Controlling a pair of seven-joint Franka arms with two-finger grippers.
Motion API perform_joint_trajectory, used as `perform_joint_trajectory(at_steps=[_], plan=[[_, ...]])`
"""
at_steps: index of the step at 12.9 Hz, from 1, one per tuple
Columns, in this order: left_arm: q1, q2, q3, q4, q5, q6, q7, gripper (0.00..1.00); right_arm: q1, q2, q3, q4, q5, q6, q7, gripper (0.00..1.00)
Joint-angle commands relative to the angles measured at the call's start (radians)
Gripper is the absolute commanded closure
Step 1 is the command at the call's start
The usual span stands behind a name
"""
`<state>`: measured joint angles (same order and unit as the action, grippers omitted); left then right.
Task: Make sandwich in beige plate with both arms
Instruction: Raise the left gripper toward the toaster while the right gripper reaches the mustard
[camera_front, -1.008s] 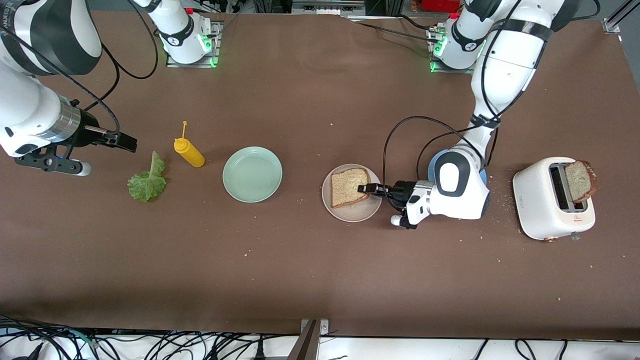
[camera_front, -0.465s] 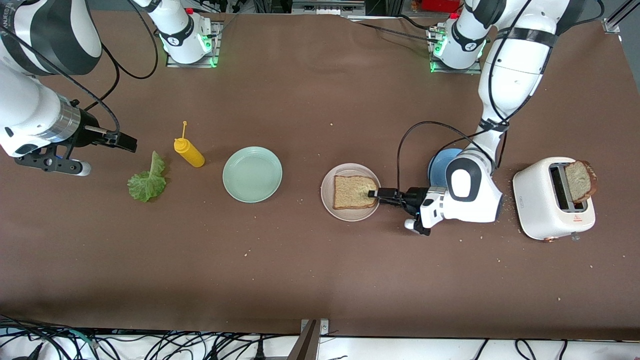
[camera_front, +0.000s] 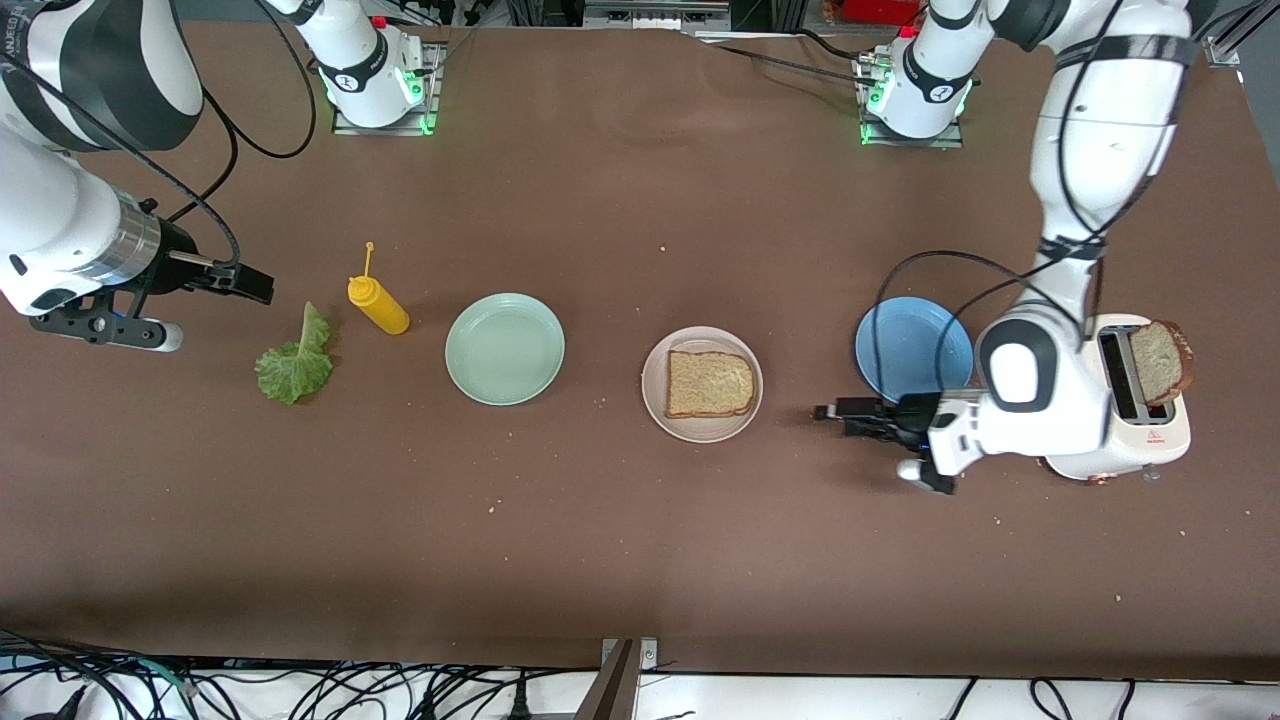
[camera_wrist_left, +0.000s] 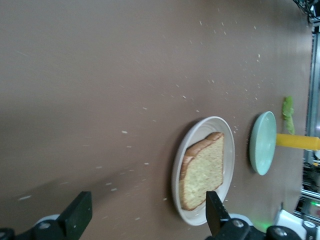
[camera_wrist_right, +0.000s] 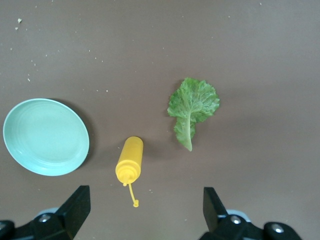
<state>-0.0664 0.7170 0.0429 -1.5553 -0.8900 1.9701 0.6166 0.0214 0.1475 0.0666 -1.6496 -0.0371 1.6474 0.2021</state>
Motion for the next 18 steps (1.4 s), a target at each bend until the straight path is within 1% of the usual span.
perform_joint_trajectory(at_steps=[1, 3, 4, 6, 9, 11, 12, 13, 15, 18], plan=[[0.023, -0.074, 0.056, 0.016, 0.130, -0.007, -0.020, 0.00, -0.004, 0.004, -0.043, -0.004, 0.008, 0.026, -0.172, 0.00], [0.023, -0.111, 0.107, 0.034, 0.227, -0.007, -0.099, 0.00, -0.006, 0.014, -0.068, -0.004, 0.013, 0.038, -0.304, 0.00], [0.023, -0.137, 0.120, 0.043, 0.302, -0.007, -0.132, 0.00, -0.008, 0.018, -0.079, -0.004, 0.028, 0.040, -0.370, 0.00], [0.025, -0.177, 0.130, 0.044, 0.428, -0.008, -0.178, 0.00, -0.012, 0.027, -0.123, -0.004, 0.116, 0.040, -0.502, 0.00], [0.019, -0.224, 0.132, 0.046, 0.613, -0.033, -0.266, 0.00, -0.023, 0.041, -0.172, -0.012, 0.207, 0.035, -0.783, 0.00], [0.008, -0.249, 0.124, 0.046, 0.713, -0.049, -0.346, 0.00, -0.024, 0.053, -0.209, -0.031, 0.307, 0.029, -0.965, 0.00], [0.008, -0.254, 0.117, 0.049, 0.750, -0.072, -0.374, 0.00, -0.024, 0.057, -0.229, -0.054, 0.356, 0.031, -1.062, 0.00], [0.005, -0.278, 0.115, 0.049, 0.776, -0.106, -0.389, 0.00, -0.024, 0.063, -0.250, -0.077, 0.408, 0.031, -1.143, 0.00], [-0.004, -0.333, 0.115, 0.049, 0.816, -0.169, -0.403, 0.00, -0.024, 0.061, -0.278, -0.125, 0.480, 0.029, -1.280, 0.00], [-0.021, -0.383, 0.115, 0.049, 0.859, -0.191, -0.504, 0.00, -0.024, 0.063, -0.320, -0.205, 0.583, 0.037, -1.479, 0.00]])
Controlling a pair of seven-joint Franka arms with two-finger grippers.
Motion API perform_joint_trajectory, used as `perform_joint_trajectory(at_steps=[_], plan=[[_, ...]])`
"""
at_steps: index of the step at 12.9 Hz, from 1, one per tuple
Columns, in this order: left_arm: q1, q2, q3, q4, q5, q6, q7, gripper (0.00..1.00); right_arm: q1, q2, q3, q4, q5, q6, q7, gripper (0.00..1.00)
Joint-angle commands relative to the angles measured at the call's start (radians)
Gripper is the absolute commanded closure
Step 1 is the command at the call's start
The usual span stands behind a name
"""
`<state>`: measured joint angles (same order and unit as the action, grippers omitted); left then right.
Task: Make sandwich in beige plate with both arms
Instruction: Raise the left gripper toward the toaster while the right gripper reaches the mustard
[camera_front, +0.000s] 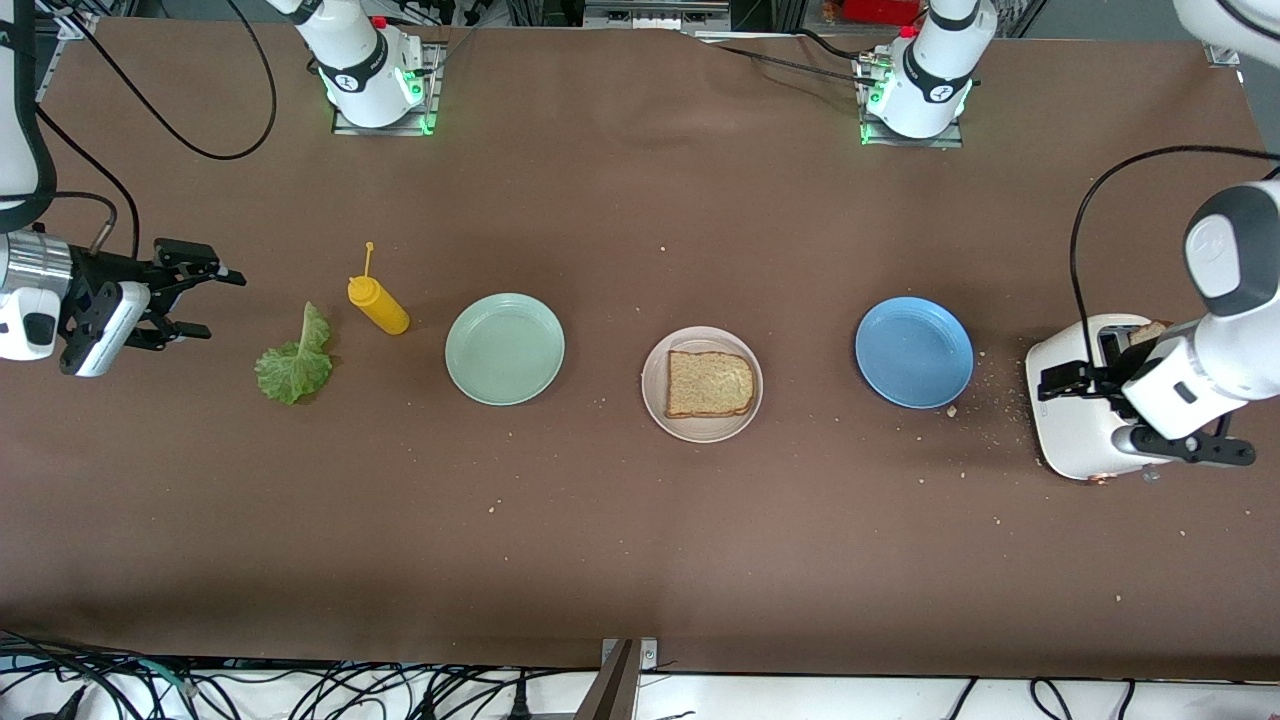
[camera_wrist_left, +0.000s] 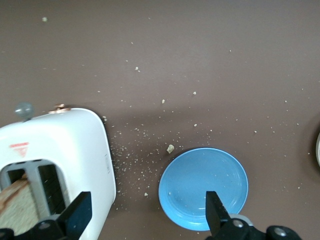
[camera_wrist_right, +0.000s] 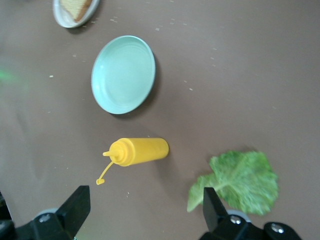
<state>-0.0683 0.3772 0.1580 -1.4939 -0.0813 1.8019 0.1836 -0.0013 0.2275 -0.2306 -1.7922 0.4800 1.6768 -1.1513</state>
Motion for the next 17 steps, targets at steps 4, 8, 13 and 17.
perform_joint_trajectory(at_steps=[4, 8, 13, 17], plan=[[-0.033, -0.067, -0.002, 0.013, 0.095, -0.079, -0.090, 0.00, -0.002, 0.015, -0.084, -0.177, 0.212, 0.007, -0.385, 0.00], [-0.033, -0.081, -0.002, 0.075, 0.094, -0.167, -0.092, 0.00, -0.019, 0.067, -0.105, -0.236, 0.304, 0.009, -0.551, 0.00], [-0.033, -0.147, -0.017, 0.073, 0.095, -0.257, -0.092, 0.00, -0.052, 0.215, -0.105, -0.243, 0.443, -0.044, -0.884, 0.01], [-0.031, -0.190, -0.020, 0.061, 0.095, -0.291, -0.092, 0.00, -0.063, 0.297, -0.104, -0.243, 0.503, -0.095, -1.109, 0.01]])
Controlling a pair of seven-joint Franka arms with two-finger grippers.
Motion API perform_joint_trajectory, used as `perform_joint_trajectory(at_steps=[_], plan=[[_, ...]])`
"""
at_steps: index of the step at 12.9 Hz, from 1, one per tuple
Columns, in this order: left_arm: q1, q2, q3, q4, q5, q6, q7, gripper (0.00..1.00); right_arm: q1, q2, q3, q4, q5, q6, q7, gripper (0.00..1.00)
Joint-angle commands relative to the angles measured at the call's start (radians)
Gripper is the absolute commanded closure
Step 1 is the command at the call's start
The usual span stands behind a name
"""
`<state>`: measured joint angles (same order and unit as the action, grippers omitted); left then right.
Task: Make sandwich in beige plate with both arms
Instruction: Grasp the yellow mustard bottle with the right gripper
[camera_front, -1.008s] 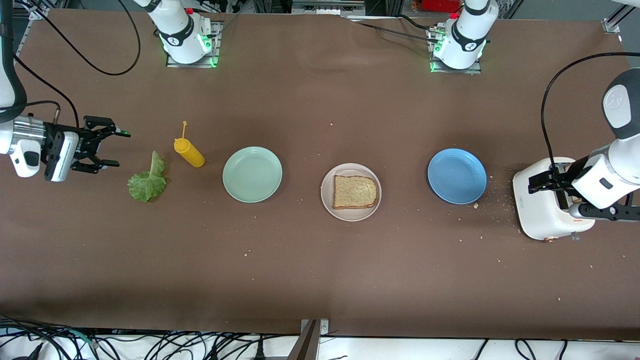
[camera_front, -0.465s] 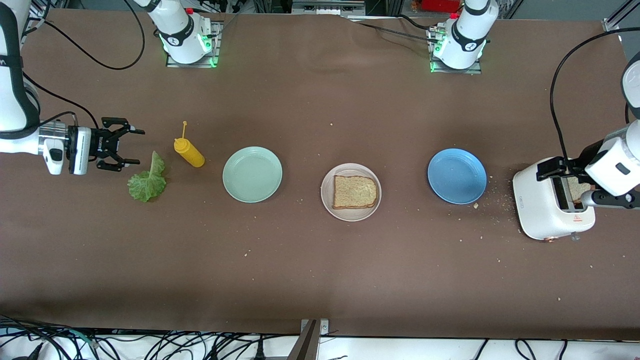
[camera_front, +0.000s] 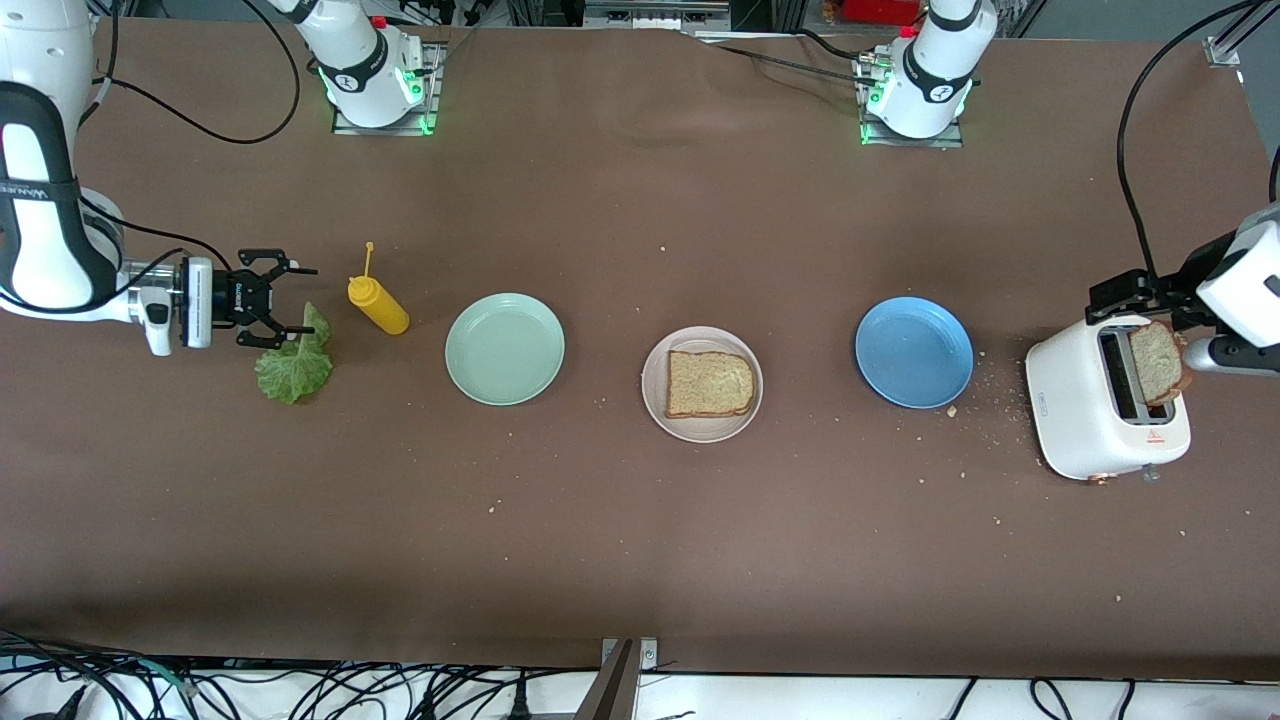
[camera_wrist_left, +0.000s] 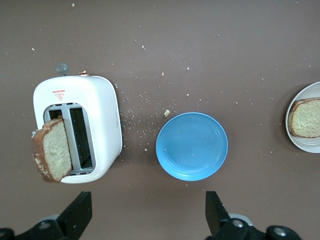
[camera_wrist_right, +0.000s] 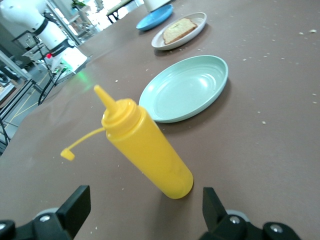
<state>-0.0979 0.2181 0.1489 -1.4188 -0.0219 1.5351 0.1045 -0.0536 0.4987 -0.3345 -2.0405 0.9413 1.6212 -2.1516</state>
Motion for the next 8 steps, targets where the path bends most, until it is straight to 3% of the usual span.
perform_joint_trajectory(at_steps=[1, 3, 8], plan=[[-0.002, -0.045, -0.009, -0.016, 0.034, -0.030, -0.012, 0.00, -0.011, 0.049, 0.000, 0.006, 0.060, -0.065, -0.175, 0.01], [-0.002, -0.062, -0.008, -0.019, 0.034, -0.050, -0.012, 0.00, -0.011, 0.092, 0.000, 0.009, 0.096, -0.101, -0.293, 0.01], [0.000, -0.059, -0.005, -0.017, 0.036, -0.049, -0.012, 0.00, -0.009, 0.135, 0.011, 0.014, 0.131, -0.118, -0.356, 0.01]])
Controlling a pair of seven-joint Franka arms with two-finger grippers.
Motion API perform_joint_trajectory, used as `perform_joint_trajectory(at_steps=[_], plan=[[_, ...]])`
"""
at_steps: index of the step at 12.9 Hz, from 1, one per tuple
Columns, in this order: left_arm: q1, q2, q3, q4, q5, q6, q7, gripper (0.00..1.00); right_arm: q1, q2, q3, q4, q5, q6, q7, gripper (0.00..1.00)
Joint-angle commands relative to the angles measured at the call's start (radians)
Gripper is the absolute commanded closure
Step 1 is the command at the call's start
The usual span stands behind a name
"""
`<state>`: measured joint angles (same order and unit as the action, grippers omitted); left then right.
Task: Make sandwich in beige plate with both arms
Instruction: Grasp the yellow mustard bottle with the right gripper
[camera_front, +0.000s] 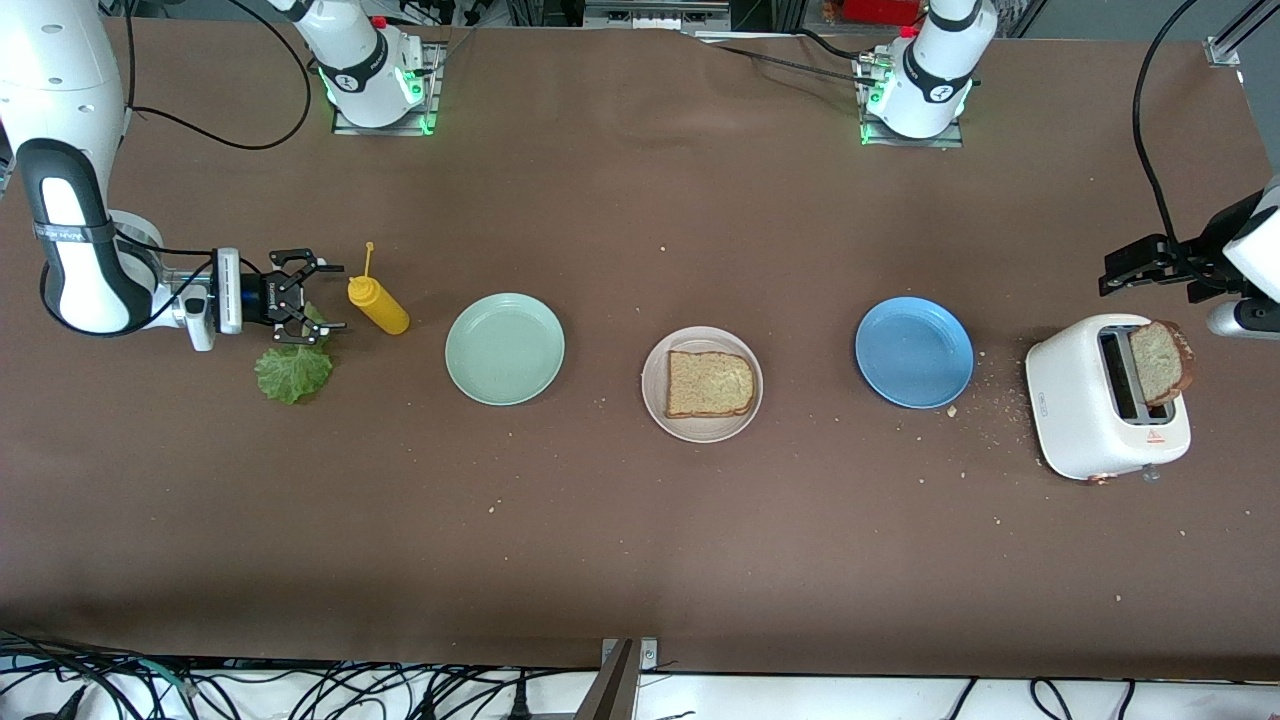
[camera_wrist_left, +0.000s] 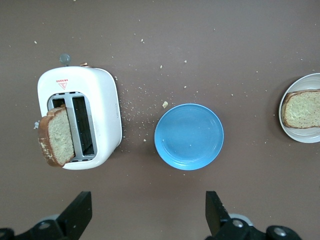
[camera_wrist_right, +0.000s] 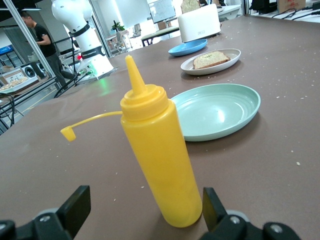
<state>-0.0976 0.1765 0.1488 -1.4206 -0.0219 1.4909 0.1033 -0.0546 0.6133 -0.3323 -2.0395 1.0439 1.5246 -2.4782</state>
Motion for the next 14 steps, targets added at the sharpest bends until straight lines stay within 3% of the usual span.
perform_joint_trajectory(at_steps=[1, 9, 10, 12, 13, 14], plan=[[-0.001, -0.015, -0.006, -0.017, 0.048, -0.004, -0.013, 0.00, -0.004, 0.035, 0.010, 0.013, 0.054, -0.024, -0.033, 0.01], [-0.001, -0.006, -0.005, -0.017, 0.065, 0.000, -0.011, 0.00, 0.001, 0.078, 0.065, 0.018, 0.128, -0.023, -0.054, 0.02], [-0.002, -0.003, -0.006, -0.017, 0.065, 0.000, -0.011, 0.00, 0.002, 0.083, 0.067, 0.018, 0.130, -0.021, -0.054, 0.17], [-0.002, 0.001, -0.005, -0.017, 0.069, 0.002, -0.013, 0.00, 0.002, 0.083, 0.081, 0.025, 0.142, -0.015, -0.059, 0.69], [-0.002, 0.006, -0.006, -0.015, 0.088, 0.002, -0.013, 0.00, 0.004, 0.083, 0.082, 0.033, 0.142, -0.009, -0.059, 0.88], [-0.004, 0.006, -0.006, -0.015, 0.092, 0.003, -0.013, 0.00, 0.012, 0.083, 0.087, 0.047, 0.143, 0.005, -0.054, 0.97]])
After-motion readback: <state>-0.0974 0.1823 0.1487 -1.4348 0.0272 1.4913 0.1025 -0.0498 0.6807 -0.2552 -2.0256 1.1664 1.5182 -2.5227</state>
